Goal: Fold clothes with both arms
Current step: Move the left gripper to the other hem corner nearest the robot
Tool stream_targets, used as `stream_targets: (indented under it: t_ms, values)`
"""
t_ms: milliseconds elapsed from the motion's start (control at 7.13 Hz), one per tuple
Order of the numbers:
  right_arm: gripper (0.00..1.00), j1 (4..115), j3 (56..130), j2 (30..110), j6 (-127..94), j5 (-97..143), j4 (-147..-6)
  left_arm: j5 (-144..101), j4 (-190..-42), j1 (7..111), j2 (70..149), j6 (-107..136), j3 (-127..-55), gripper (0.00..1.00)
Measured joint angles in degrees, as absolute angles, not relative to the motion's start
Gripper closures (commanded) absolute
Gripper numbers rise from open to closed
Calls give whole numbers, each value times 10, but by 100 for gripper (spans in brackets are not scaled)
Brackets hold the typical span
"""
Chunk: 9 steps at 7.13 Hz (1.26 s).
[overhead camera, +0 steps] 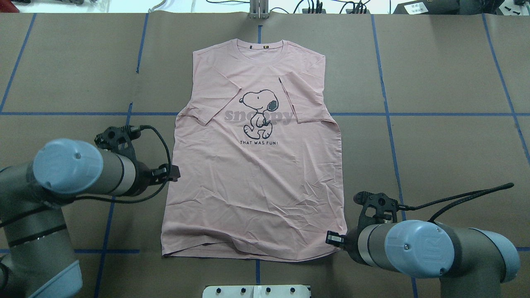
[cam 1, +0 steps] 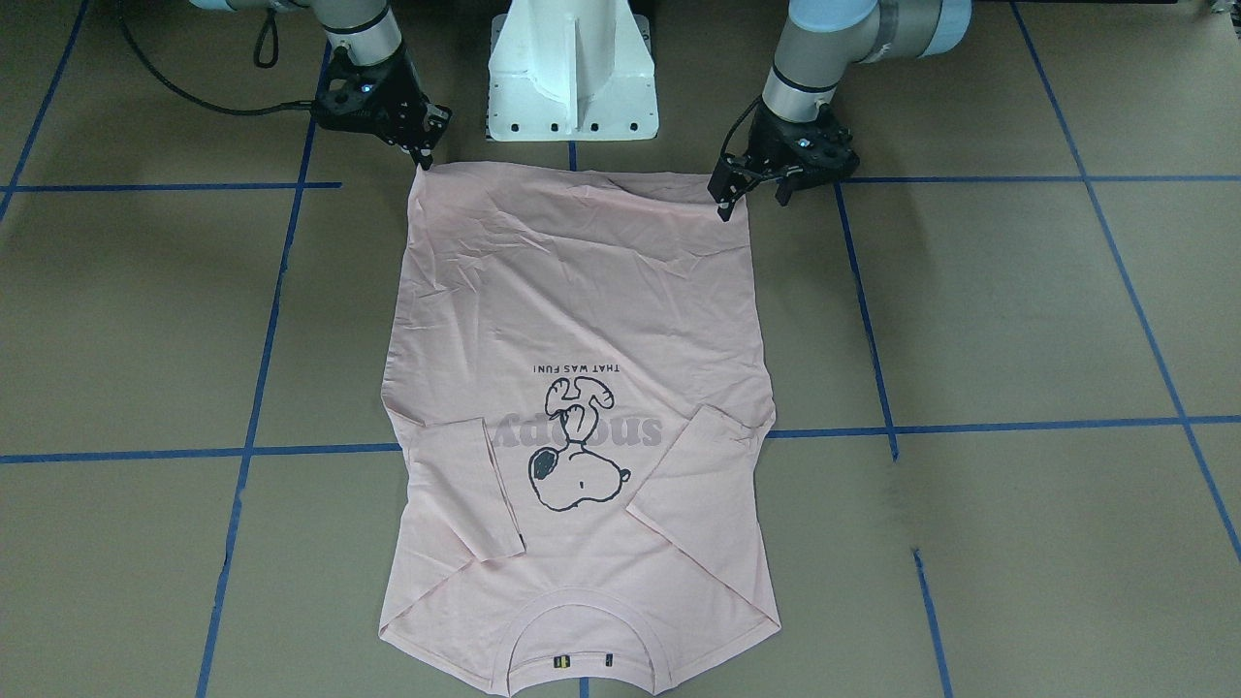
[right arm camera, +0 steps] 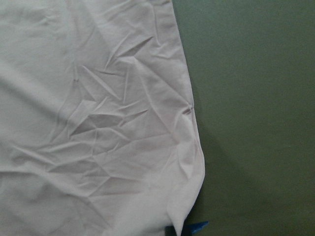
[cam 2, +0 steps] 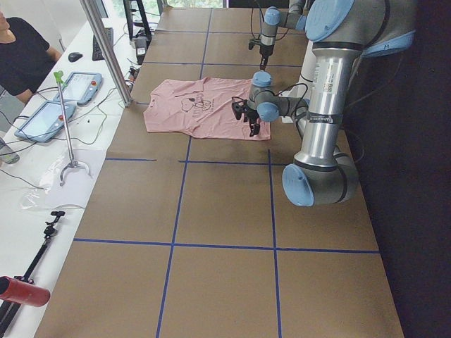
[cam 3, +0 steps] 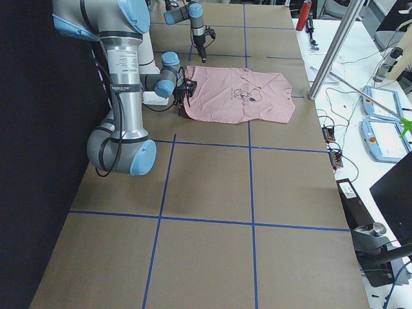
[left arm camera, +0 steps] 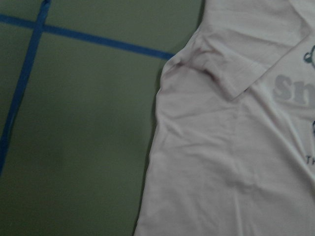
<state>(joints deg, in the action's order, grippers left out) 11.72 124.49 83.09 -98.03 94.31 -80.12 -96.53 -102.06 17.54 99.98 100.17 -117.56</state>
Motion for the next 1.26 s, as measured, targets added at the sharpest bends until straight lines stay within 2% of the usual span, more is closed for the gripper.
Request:
stream_targets:
  t_ms: [140,420,1121,1261]
  values:
    - [100,120,1245,831,-980,945,-801,-951,-1012,142,999,1038,-1175,4]
    - [100,122,1245,830,-979,947,-801,-940,-997,111,999,1067,-1169,13]
    - [100,126,1246,830,-979,947,-801,-939,-991,99,996,1089,-1163,20]
    - [100,127,1246,830,-979,947,-801,-939,-986,98,997,1089,-1161,33]
